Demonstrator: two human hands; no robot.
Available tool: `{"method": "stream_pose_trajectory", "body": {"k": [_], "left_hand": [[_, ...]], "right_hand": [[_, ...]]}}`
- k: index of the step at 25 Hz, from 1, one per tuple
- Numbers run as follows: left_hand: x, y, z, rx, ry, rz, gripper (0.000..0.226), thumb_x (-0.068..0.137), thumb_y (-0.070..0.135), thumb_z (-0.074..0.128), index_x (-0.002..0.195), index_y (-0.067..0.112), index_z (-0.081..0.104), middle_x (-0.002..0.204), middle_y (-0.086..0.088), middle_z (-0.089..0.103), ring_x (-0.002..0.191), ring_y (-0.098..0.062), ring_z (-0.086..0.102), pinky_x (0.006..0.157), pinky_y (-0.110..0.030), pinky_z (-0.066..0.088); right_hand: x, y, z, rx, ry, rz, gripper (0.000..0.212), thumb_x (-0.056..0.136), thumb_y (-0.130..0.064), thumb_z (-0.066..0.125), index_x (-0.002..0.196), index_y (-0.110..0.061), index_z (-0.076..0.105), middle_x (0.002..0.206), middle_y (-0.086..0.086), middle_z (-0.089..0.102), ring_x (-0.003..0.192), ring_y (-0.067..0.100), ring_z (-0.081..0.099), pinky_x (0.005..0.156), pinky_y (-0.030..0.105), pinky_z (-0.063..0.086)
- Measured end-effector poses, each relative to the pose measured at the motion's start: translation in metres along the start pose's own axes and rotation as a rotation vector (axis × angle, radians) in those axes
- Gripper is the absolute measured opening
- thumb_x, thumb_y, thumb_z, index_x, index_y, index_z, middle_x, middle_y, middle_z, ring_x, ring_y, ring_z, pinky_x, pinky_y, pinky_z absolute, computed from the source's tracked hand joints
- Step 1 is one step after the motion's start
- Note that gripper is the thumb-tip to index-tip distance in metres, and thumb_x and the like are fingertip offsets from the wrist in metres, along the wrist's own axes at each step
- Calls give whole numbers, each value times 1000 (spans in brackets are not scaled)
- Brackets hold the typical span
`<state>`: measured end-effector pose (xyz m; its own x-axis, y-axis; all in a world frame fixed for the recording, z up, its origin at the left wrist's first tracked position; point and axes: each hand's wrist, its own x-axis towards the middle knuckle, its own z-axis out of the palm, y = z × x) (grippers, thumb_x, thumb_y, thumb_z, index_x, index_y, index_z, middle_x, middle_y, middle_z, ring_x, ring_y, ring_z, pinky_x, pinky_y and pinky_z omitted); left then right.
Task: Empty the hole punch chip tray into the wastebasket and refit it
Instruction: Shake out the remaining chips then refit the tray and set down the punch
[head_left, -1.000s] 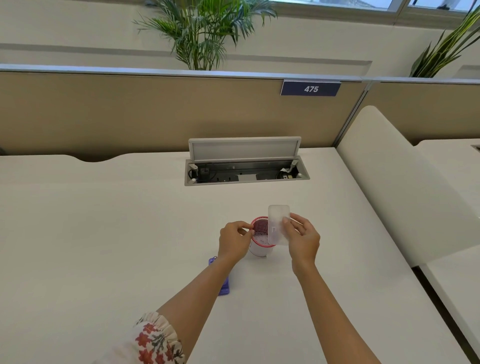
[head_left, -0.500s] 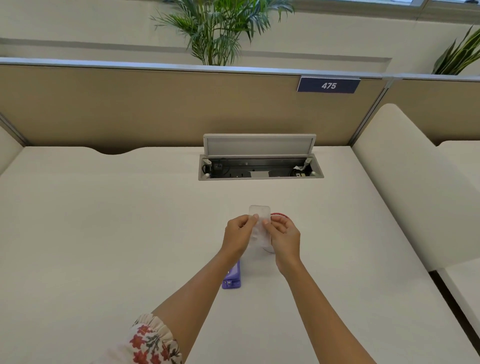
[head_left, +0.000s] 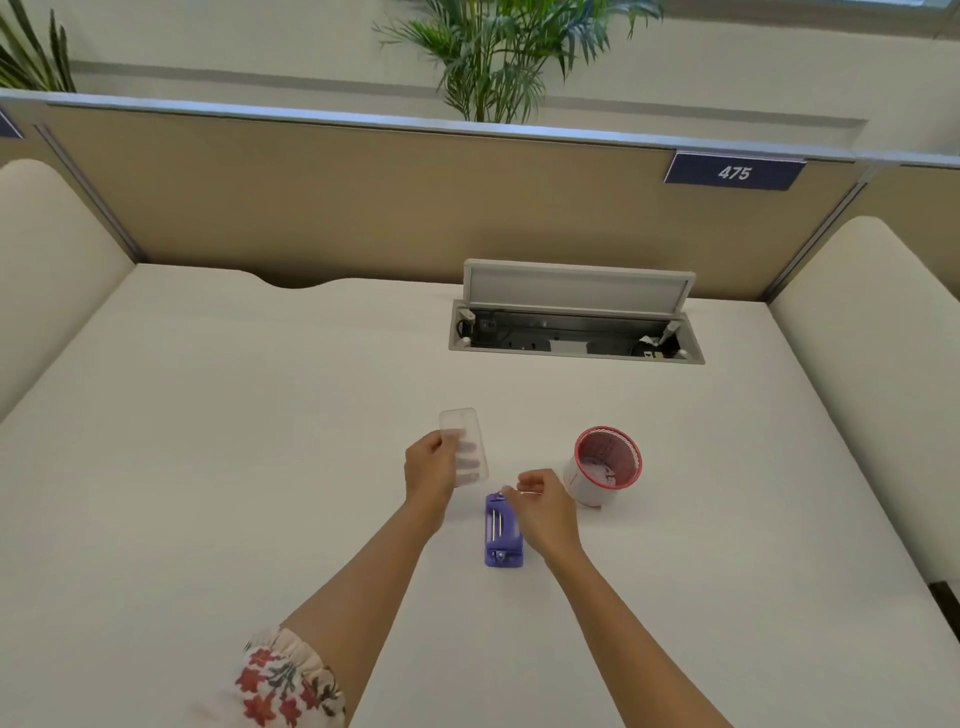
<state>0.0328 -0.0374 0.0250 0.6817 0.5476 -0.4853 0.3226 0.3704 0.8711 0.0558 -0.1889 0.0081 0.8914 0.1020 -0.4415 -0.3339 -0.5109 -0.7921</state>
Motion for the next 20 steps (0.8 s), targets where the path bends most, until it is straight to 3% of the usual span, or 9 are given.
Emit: {"method": "stream_pose_trajectory", "body": {"k": [3, 6, 9, 12, 15, 17, 20], "left_hand": [[0, -4, -14, 13, 17, -7, 16, 95, 13, 55, 93, 14, 70, 93, -11, 74, 73, -27, 72, 56, -32, 60], [0, -9, -23, 45, 7, -34, 15, 95, 15, 56, 92, 15, 71, 94, -10, 74, 74, -25, 72, 53, -29, 58], [2, -18, -30, 67, -18, -76, 16, 96, 16, 55, 92, 16, 71, 97, -10, 74, 78, -25, 73, 60, -34, 61], [5, -26, -36, 54, -35, -133, 14, 95, 15, 57, 93, 15, 71, 101, -11, 75, 83, -27, 74, 81, -46, 62], [5, -25, -39, 22, -70, -200, 13, 94, 13, 59, 96, 12, 71, 100, -13, 74, 81, -30, 72, 74, -41, 61], [3, -24, -38, -3, -80, -240, 13, 93, 15, 59, 98, 12, 71, 98, -12, 74, 79, -30, 71, 69, -38, 60], [0, -24, -33, -28, -148, -296, 24, 98, 21, 51, 108, 12, 70, 102, -11, 74, 86, -31, 71, 74, -42, 60]], "right_hand": [[-1, 11, 11, -269, -22, 112, 49, 85, -36, 69, 119, -7, 48, 109, 3, 52, 97, 25, 58, 73, 28, 38], [1, 19, 16, -326, -47, 158, 40, 89, -32, 64, 116, -5, 53, 113, 9, 62, 86, 23, 56, 70, 28, 38], [4, 20, 14, -260, -33, 167, 24, 89, -27, 64, 100, -6, 70, 100, 10, 71, 76, 23, 56, 66, 28, 39], [4, 16, 9, -178, -40, 155, 17, 91, -22, 63, 87, -6, 68, 86, 9, 65, 76, 25, 54, 63, 29, 39], [-2, 2, 4, -4, 51, 30, 16, 92, -19, 63, 90, -5, 68, 84, 8, 67, 75, 22, 58, 58, 28, 41], [-9, -13, 2, 138, 76, -40, 12, 93, -20, 63, 94, -10, 68, 89, 6, 72, 78, 20, 64, 65, 29, 51], [-14, -28, 6, 199, 38, -122, 12, 94, -21, 62, 99, -11, 68, 99, 7, 74, 92, 20, 70, 82, 39, 57]]}}
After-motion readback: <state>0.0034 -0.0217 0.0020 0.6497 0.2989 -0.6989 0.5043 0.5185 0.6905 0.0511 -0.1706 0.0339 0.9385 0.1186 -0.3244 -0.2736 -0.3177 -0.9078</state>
